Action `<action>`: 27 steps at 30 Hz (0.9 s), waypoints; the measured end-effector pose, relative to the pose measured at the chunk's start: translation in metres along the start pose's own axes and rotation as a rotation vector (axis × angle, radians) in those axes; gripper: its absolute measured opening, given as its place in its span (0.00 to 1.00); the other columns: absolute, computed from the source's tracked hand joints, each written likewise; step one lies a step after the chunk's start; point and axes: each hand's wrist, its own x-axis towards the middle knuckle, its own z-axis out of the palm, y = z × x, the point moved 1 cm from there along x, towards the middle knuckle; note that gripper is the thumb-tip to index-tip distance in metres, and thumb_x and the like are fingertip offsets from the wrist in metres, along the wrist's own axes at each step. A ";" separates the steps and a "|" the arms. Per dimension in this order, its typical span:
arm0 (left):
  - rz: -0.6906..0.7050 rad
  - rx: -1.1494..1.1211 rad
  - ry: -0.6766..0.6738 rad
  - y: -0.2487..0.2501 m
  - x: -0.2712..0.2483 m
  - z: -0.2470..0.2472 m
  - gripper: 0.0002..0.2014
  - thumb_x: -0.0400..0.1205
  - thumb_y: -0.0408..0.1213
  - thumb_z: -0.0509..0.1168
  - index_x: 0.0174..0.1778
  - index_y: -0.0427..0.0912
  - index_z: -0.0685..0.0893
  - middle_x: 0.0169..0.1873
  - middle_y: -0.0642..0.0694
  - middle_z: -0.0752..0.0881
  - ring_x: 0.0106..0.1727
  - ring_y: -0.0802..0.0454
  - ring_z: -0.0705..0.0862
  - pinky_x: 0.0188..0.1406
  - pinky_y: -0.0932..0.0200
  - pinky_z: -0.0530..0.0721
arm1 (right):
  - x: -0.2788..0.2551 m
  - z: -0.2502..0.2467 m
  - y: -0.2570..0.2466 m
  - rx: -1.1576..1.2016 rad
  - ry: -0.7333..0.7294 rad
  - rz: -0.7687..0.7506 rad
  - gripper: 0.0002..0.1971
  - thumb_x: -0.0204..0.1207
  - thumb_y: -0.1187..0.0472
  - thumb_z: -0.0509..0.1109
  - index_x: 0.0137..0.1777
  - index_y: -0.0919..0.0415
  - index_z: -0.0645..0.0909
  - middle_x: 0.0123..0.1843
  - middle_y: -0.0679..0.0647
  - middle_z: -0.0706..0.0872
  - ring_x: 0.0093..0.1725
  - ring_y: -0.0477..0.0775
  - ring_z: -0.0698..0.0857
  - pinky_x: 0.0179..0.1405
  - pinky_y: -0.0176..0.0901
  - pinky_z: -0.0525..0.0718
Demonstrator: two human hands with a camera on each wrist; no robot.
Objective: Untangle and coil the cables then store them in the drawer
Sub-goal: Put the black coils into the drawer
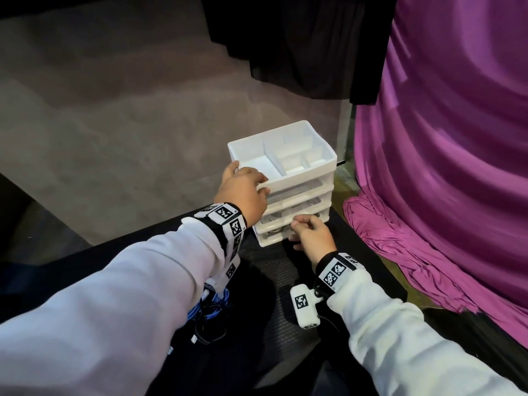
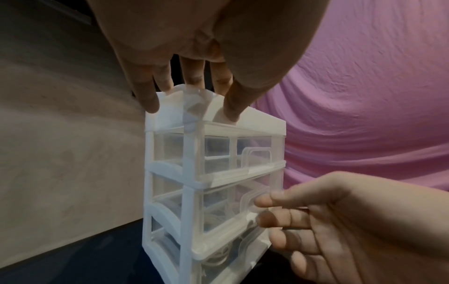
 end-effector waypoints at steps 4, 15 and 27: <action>0.006 -0.002 0.003 0.000 -0.001 0.000 0.14 0.86 0.45 0.66 0.66 0.51 0.86 0.72 0.55 0.82 0.87 0.46 0.53 0.83 0.53 0.61 | -0.004 0.005 -0.012 0.409 -0.150 0.203 0.04 0.86 0.62 0.70 0.59 0.58 0.81 0.47 0.56 0.91 0.40 0.51 0.89 0.36 0.41 0.84; 0.011 0.010 -0.019 -0.004 0.002 0.003 0.16 0.87 0.45 0.65 0.70 0.51 0.83 0.76 0.53 0.79 0.89 0.46 0.51 0.85 0.50 0.60 | -0.052 -0.035 0.010 0.416 -0.146 0.278 0.03 0.87 0.61 0.68 0.50 0.55 0.82 0.42 0.53 0.91 0.38 0.48 0.87 0.38 0.41 0.83; 0.092 -0.233 -0.009 -0.063 -0.071 -0.049 0.17 0.86 0.43 0.67 0.72 0.52 0.82 0.72 0.50 0.81 0.74 0.52 0.79 0.78 0.57 0.72 | -0.090 -0.027 0.024 0.188 -0.108 0.278 0.04 0.87 0.65 0.66 0.57 0.59 0.82 0.39 0.55 0.87 0.34 0.49 0.82 0.31 0.40 0.77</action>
